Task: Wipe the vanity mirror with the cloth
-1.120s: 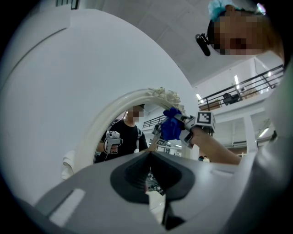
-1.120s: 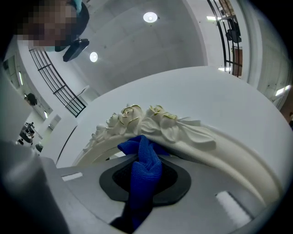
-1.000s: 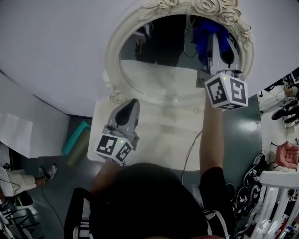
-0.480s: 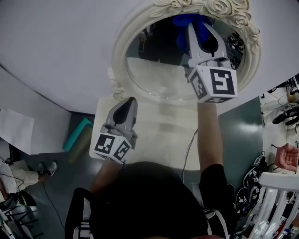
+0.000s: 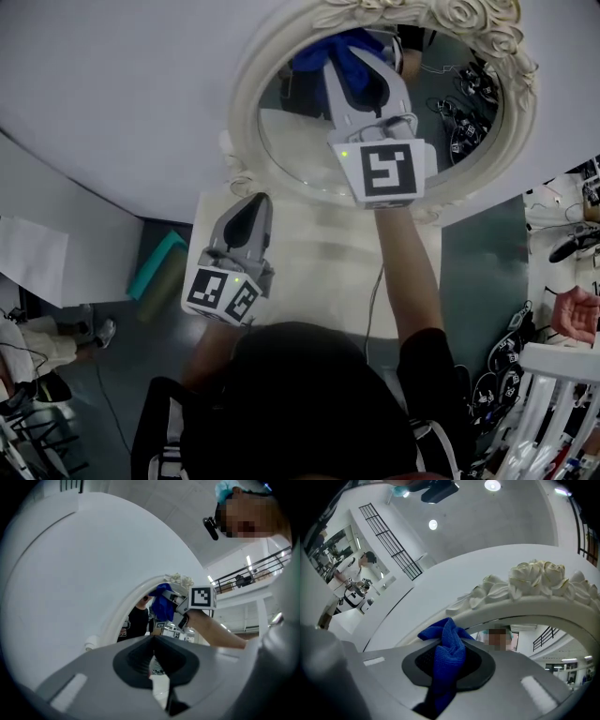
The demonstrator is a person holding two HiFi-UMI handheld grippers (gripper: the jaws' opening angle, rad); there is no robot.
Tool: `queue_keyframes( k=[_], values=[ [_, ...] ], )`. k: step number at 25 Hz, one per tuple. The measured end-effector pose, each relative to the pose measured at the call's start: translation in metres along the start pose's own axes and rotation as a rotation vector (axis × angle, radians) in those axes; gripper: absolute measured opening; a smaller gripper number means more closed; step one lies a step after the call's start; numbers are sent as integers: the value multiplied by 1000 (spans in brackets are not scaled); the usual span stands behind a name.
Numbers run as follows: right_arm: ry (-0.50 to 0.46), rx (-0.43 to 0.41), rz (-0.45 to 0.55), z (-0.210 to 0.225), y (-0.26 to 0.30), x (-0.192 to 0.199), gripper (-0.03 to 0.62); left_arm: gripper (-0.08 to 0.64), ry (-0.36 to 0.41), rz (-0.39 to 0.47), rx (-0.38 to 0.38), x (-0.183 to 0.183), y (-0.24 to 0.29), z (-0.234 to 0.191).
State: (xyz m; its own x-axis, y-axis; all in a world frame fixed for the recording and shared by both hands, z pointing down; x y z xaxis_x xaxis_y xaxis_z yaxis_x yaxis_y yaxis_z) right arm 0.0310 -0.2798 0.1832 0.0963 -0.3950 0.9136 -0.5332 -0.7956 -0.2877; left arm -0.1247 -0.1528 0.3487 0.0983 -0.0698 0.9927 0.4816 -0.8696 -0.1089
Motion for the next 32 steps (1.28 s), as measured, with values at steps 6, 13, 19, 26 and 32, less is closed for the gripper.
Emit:
queue_keyframes(
  k=[6,13,19,26,32],
  values=[
    [-60,-50,-75,-33,8,28,51,11,-15,-5,-25,1,-5,-9],
    [-142,-113,-120,-64,10,69,51,11,-17,-9,-45,4,-9,-15],
    [-213,-168,-187,-89,3,113,51,11,-27,-24,-62,9,-14,-17],
    [-282,-220,-261,-110,-12,169,51,11,-24,-40,-78,17,-21,-23],
    [-344,-269,-341,-121,-32,219,51,11,-30,-55,-82,21,-22,-23]
  ],
)
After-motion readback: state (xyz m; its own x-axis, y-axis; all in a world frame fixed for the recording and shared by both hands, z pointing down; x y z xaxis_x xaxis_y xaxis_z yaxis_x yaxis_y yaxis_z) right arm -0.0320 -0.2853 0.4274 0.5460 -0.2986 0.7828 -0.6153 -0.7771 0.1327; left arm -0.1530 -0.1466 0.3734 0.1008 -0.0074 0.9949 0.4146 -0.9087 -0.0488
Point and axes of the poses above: the fingertips, and each gripper's own axes: y forward along the fingers, z to its right, x out of its underside, the point moved 7 cm from there along -y, backward along the fingers, and after that the axes turned 13 degrees about y, right-handed, at the moved point
